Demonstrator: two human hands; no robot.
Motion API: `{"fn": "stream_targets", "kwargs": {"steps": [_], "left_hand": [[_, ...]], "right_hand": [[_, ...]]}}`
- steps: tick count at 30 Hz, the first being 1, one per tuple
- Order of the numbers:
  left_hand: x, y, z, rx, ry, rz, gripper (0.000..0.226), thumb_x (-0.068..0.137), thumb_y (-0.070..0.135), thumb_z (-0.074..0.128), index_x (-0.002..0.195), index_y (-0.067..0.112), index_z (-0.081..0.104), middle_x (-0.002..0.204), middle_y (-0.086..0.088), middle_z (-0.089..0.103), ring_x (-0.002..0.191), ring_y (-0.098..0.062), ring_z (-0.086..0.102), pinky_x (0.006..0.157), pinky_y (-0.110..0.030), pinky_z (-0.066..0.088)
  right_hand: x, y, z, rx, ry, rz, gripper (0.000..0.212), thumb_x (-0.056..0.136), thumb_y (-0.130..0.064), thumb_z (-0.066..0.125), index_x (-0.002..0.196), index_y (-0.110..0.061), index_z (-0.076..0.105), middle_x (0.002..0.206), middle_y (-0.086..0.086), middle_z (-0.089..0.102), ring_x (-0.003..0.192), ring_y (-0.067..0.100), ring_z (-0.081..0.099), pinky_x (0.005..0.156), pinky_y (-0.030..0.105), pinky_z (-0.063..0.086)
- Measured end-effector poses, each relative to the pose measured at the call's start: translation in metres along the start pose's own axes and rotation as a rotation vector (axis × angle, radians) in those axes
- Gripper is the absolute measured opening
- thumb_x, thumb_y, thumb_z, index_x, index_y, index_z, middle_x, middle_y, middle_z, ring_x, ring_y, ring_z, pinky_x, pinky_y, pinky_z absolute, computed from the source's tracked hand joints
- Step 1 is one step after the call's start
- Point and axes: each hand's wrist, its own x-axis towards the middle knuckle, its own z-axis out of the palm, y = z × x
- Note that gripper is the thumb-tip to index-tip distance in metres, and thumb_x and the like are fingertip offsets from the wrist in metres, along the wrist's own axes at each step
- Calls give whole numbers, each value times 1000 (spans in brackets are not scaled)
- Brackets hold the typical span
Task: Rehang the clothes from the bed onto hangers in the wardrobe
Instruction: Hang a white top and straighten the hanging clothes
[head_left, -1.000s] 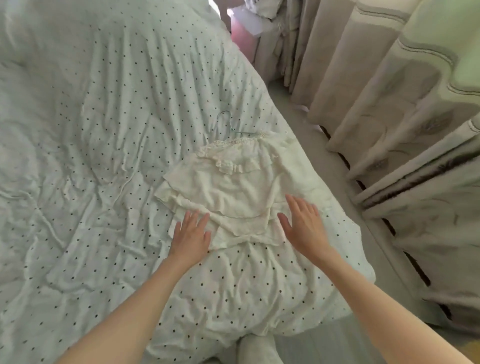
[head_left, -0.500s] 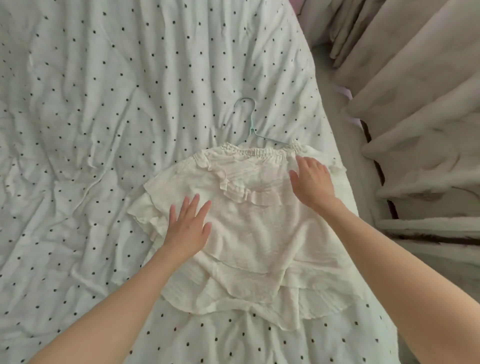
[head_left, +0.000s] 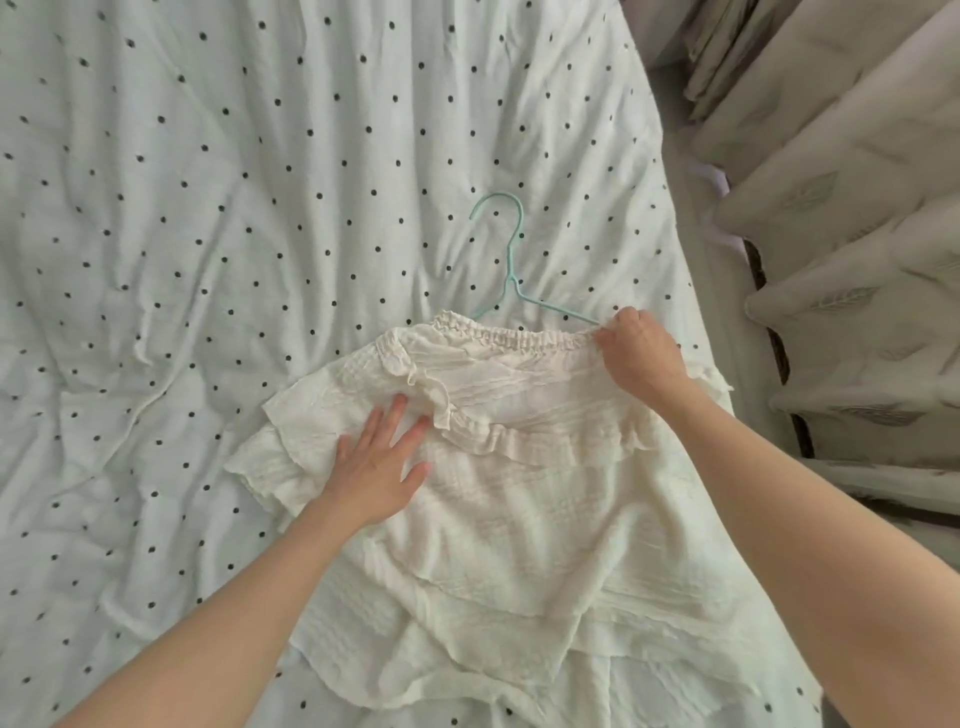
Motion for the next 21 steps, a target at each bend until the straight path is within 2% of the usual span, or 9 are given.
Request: {"fn": "stream_targets", "kwargs": {"steps": [3, 6, 10, 13, 16, 19, 21], "left_hand": [[-13, 3, -7, -97, 29, -37, 52, 98, 44, 31, 146, 35, 15, 156, 4, -15, 144, -20, -8, 113, -51, 5], [-34, 11, -23, -199, 176, -41, 51, 98, 36, 35, 146, 26, 22, 157, -3, 2, 144, -19, 0, 115, -47, 8], [-70, 28, -62, -271, 464, 32, 51, 98, 25, 39, 145, 14, 25, 155, -9, 12, 143, -21, 9, 113, -37, 13], [-100, 41, -93, -249, 584, 98, 54, 98, 24, 41, 147, 14, 21, 154, -10, 14, 143, -21, 12, 113, -35, 14], [-131, 58, -118, -197, 582, 249, 53, 97, 26, 44, 146, 21, 24, 151, -6, 25, 140, -21, 21, 113, -37, 18], [-164, 84, -132, -208, 520, 425, 45, 96, 28, 46, 140, 26, 36, 135, -2, 47, 129, -21, 38, 106, -36, 28], [-186, 103, -141, -222, 549, 496, 41, 94, 32, 49, 134, 25, 45, 126, -1, 54, 119, -22, 45, 102, -37, 32]], "right_hand": [[-22, 3, -10, 138, 37, -22, 20, 97, -20, 42, 95, 0, 47, 99, 19, 55, 87, 33, 51, 67, 32, 28], [-58, 0, -25, 225, 122, -52, 20, 95, -19, 46, 91, 0, 47, 87, 14, 52, 82, 34, 52, 65, 32, 28], [-120, -3, -51, 298, 203, -115, 22, 93, -21, 52, 99, 1, 52, 94, 13, 57, 86, 34, 53, 70, 33, 32], [-172, 3, -72, 344, 259, -136, 25, 92, -20, 55, 106, 1, 54, 101, 15, 59, 93, 34, 54, 74, 35, 34], [-222, 14, -98, 410, 322, -101, 25, 92, -19, 55, 107, 1, 54, 100, 14, 60, 95, 33, 53, 71, 30, 29], [-274, 29, -127, 464, 429, -49, 20, 91, -19, 56, 101, -1, 55, 94, 8, 57, 91, 31, 53, 72, 31, 32], [-314, 39, -144, 492, 520, -28, 16, 90, -16, 58, 97, -2, 56, 89, 2, 54, 86, 26, 52, 70, 31, 32]]}}
